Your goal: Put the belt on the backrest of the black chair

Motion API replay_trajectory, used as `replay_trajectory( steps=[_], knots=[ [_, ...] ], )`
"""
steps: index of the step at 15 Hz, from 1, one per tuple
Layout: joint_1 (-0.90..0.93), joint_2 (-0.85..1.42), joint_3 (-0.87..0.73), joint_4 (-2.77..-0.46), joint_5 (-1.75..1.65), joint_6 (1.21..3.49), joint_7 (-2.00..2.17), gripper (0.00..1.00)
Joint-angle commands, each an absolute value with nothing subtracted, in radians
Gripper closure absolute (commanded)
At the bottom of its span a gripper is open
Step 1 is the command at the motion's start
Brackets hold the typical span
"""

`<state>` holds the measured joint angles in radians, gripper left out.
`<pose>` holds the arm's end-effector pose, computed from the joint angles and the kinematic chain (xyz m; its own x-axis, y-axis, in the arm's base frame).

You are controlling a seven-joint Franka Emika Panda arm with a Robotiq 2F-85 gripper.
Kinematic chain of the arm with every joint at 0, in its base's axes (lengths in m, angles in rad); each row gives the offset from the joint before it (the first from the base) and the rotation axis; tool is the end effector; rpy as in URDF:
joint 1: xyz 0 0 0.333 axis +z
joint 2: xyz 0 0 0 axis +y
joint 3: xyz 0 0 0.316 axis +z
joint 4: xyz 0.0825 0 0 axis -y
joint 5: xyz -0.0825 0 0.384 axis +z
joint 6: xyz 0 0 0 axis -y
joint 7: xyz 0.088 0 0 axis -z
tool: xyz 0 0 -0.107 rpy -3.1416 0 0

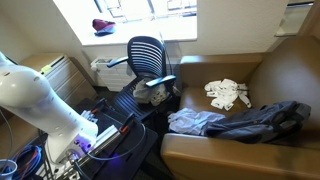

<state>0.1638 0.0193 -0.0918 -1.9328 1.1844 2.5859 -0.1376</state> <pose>0.6053 0.0270 0.5364 0.7009 -0.6787 0.2192 -0.2225 -0.5000 -0.8370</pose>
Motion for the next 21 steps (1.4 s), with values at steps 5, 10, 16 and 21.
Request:
replay_trajectory(
  steps=[5, 10, 16, 21],
  knots=[
    [0.161, 0.170, 0.047, -1.812, 1.229, 2.318, -0.280, 0.99],
    [0.173, 0.040, 0.041, -1.992, 0.792, 2.284, 0.083, 0.99],
    [0.162, -0.119, 0.067, -2.091, 0.535, 1.942, 0.397, 0.99],
    [0.158, -0.123, 0.081, -2.050, 0.496, 1.817, 0.463, 0.96]
  ],
)
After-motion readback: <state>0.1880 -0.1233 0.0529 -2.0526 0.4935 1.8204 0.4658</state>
